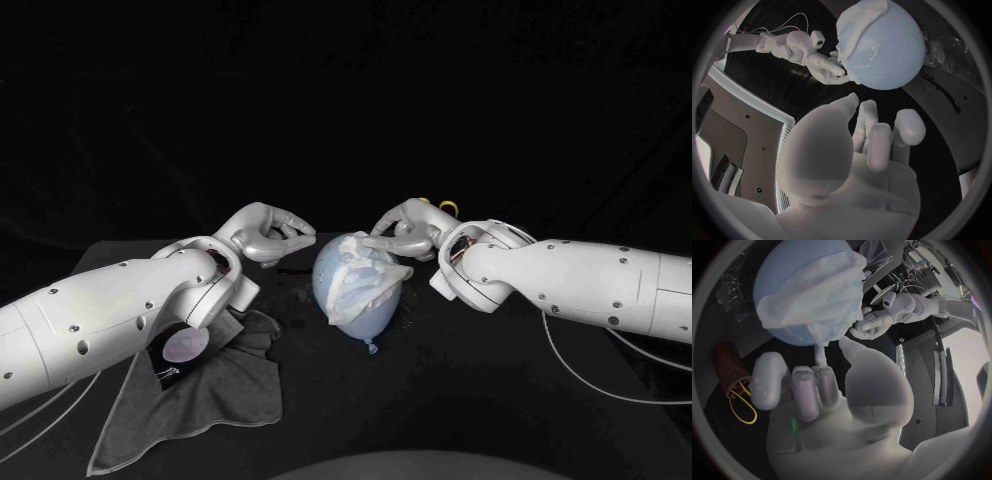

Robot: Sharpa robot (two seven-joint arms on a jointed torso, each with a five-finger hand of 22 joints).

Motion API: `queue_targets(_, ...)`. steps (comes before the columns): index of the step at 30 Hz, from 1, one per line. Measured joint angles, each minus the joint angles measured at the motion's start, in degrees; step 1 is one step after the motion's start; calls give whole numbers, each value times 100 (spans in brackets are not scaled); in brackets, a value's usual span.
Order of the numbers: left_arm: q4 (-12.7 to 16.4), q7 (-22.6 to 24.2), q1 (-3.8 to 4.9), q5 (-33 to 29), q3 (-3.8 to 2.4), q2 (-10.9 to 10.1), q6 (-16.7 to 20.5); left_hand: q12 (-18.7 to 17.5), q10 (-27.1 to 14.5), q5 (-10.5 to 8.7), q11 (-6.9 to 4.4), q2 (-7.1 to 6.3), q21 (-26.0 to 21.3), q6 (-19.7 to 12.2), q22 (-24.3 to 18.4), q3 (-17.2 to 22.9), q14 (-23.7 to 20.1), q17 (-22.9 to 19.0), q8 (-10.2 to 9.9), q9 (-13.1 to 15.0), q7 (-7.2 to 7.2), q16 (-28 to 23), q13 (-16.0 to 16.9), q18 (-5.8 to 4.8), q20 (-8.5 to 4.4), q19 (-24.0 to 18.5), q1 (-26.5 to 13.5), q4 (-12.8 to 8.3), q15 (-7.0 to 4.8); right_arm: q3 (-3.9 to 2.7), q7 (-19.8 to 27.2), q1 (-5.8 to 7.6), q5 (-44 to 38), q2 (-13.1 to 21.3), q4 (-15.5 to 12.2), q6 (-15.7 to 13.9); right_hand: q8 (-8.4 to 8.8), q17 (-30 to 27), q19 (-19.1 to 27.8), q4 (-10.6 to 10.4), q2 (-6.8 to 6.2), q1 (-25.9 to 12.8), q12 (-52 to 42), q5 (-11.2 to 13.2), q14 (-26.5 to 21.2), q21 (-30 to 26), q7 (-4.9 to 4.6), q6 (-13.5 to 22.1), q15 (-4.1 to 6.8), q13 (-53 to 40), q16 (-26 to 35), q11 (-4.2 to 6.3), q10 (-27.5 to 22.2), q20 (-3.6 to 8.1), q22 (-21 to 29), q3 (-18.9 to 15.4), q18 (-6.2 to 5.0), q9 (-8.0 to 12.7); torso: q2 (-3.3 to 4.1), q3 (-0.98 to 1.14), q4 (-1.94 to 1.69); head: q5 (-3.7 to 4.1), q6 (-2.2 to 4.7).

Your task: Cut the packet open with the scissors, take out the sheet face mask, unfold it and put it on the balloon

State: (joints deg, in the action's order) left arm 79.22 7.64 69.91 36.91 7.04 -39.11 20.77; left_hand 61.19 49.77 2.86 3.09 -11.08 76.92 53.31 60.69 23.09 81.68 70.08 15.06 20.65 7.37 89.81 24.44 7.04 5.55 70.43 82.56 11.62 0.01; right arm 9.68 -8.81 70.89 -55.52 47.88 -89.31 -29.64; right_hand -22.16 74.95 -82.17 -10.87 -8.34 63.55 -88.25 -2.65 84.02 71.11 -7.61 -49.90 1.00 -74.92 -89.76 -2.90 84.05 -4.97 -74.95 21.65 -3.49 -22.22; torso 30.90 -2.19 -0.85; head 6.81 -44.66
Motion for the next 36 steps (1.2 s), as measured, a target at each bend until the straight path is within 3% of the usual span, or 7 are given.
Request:
queue_targets(9,11,0,0,-5,0,-15,0,-19,-36,0,30,0,-52,0,-145,-40,-67,-150,-35,5,0,0,-2,0,14,-106,0,61,-2,-3,-81,-1,-68,2,63,74,94,-3,-13,-3,55,275,0,0,0,0,-22,-99,0,2,-4,1,-1,-13,3,-89,1,31,1,3,1,-11,-6)
queue_targets(11,16,16,0,-10,-1,-13,-1,-223,-283,0,77,-11,-459,-74,-901,-57,-556,-1062,-102,8,54,-51,-96,-1,43,-711,-11,152,49,-3,-85,-3,-88,10,58,68,95,-5,-19,-12,53,344,0,0,0,0,-19,-106,0,1,-4,1,-1,-20,4,-111,1,35,1,3,2,-13,-6)
queue_targets(14,18,98,-6,-20,-1,0,-2,-966,-868,0,314,-103,-1710,-324,-2421,-174,-2678,-3978,-250,8,219,-873,-528,189,249,-2169,-21,301,293,-3,-80,-5,-112,31,30,25,133,-5,-19,28,43,458,0,0,0,0,-18,-106,0,-1,-4,2,-2,-20,4,-152,1,51,-1,3,3,-13,2)
queue_targets(20,32,480,-129,-19,1,27,14,-2596,-1645,0,1109,29,-4801,-1347,-4221,-1405,-5602,-5702,-751,-291,65,-3614,-1639,-139,1014,-4265,301,468,1222,1,39,-10,-125,97,-75,-204,242,-4,10,84,49,675,35,0,-1,-118,-33,-135,0,-2,0,-9,-14,-49,3,-208,1,90,-2,5,3,7,26)
queue_targets(25,42,730,-241,71,2,73,85,-3446,-2245,4,826,-277,-6456,-2623,-5238,-3203,-6793,-6472,-1148,-801,-325,-5666,-2077,-315,1141,-5655,537,566,1614,2,211,-12,-69,190,-137,-409,455,-3,501,82,49,815,997,0,-3,-1176,-141,-15,-92,0,73,-145,-402,-106,1,-368,-198,159,-1,3,3,25,32)
queue_targets(29,51,707,-313,190,2,112,164,-3846,-2501,33,718,-579,-6945,-2839,-5556,-3500,-7241,-6717,-1171,-887,-336,-6774,-2112,-314,1156,-6135,313,571,1626,3,351,-15,46,243,-131,-513,611,-355,1455,1,72,998,3034,0,-42,-3282,-154,78,-140,1223,691,-191,-1839,-143,574,-509,-549,176,1,2,2,28,25)
queue_targets(36,39,365,-399,356,2,228,181,-4399,-3076,33,615,-661,-7020,-3289,-5625,-3582,-7595,-6846,-1265,-1058,-315,-7602,-2160,-315,1155,-6194,83,577,1639,7,525,-73,240,308,-131,-605,634,-218,1350,-48,86,1044,2898,0,-42,-3265,-166,90,-140,1218,659,-152,-1640,-143,640,-616,-585,177,12,3,5,28,27)
